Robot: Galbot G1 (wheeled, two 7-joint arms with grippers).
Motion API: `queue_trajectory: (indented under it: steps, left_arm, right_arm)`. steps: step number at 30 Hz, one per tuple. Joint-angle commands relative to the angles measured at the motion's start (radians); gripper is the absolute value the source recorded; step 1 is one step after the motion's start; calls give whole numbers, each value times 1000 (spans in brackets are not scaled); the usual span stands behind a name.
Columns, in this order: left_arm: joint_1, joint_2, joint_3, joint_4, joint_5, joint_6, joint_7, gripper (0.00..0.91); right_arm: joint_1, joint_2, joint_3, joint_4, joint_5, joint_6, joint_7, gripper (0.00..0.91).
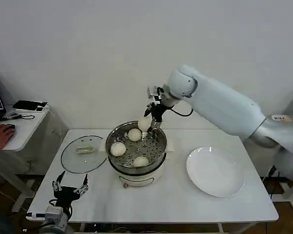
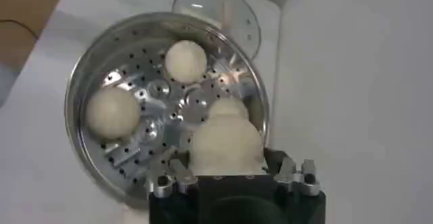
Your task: Take steamed baozi put them in steamer then cover it.
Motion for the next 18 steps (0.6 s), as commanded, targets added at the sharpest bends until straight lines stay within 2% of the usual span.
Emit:
queue_trajectory:
  steps: [1, 18]
  left_arm:
    - [-2, 4, -3, -1, -2, 1, 1, 907]
    - [-20, -1, 5, 12, 1, 0, -2, 907]
  right_arm:
    - [-15, 61, -25, -62, 6, -5, 3, 756]
    - [-55, 97, -70, -147, -29, 5, 4, 756]
